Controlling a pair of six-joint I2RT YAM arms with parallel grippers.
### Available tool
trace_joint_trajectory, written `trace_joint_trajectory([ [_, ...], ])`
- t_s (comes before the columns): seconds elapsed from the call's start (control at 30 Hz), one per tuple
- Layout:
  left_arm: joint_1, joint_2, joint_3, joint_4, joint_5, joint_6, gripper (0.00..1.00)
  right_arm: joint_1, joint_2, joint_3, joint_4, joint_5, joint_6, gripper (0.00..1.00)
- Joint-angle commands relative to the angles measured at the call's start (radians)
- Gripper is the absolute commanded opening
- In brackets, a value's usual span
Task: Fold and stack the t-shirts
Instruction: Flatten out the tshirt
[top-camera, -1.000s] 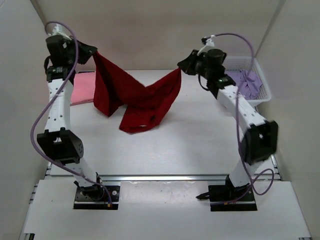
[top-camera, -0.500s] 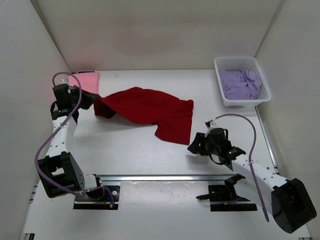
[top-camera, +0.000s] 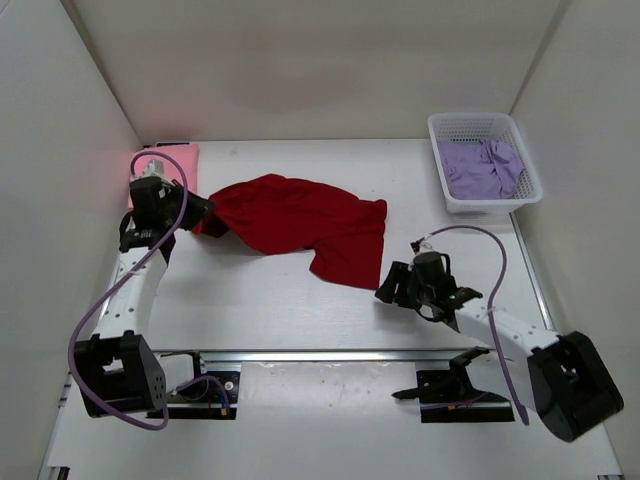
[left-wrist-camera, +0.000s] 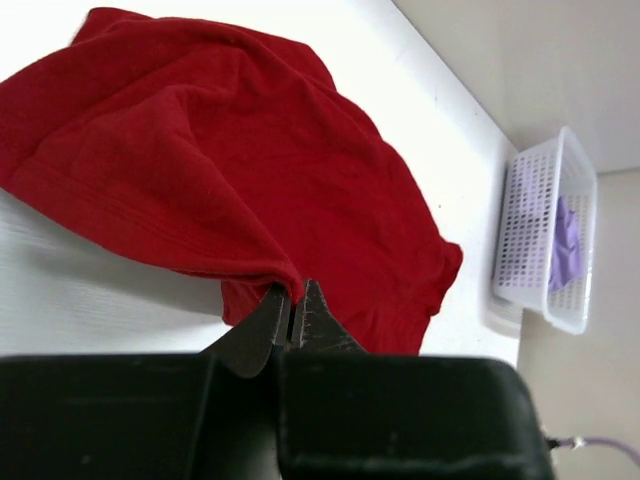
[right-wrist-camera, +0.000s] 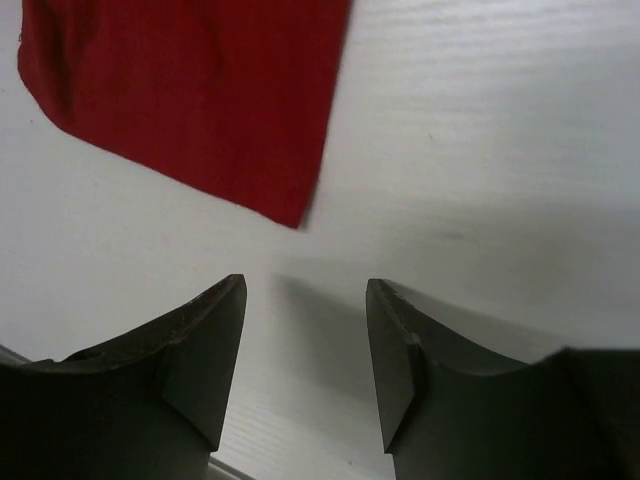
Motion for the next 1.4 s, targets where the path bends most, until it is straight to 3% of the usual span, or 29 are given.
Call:
trace_joint_trajectory([
  [0.0,-0.043,-0.052,-0.025,-0.011,-0.056,0.046,0.0,0.047,0.128,0.111,-0.023,0.12,-0.076,0.49],
  [0.27,-0.097,-0.062,-0.032,0.015,-0.07,0.051,0.0,0.134,0.325,0.283,-0.163,0.3,-0.133,0.45],
  [0.47,-0.141,-0.047,-0.041,0.04,-0.05,0.047,0.0,0.171,0.446,0.361,-0.221,0.357,-0.153,0.32],
  [0.63,-0.143,-0.05,-0.039,0.032,-0.067,0.06,0.0,0.176,0.463,0.358,-0.223,0.329,-0.139,0.2],
  [0.77,-0.166,-0.052,-0.036,0.024,-0.087,0.063,0.0,0.186,0.472,0.364,-0.235,0.308,-0.138,0.01],
  [0.9,-0.168,-0.055,-0.035,0.02,-0.093,0.057,0.0,0.174,0.366,0.361,-0.218,0.297,-0.151,0.0],
  [1.07,-0.232,0.028,0.167,-0.052,-0.069,0.06,0.0,0.139,0.088,0.507,-0.325,0.349,-0.222,0.0],
  [1.17,-0.26,0.065,0.391,-0.147,-0.075,0.075,0.0,0.122,-0.015,0.724,-0.405,0.427,-0.3,0.0],
  [1.27,-0.17,0.063,0.621,-0.205,0.017,0.057,0.0,0.18,-0.028,1.055,-0.479,0.566,-0.395,0.0],
  [1.37,-0.022,0.071,0.772,-0.27,0.082,0.023,0.0,0.225,0.018,1.272,-0.548,0.631,-0.484,0.0],
])
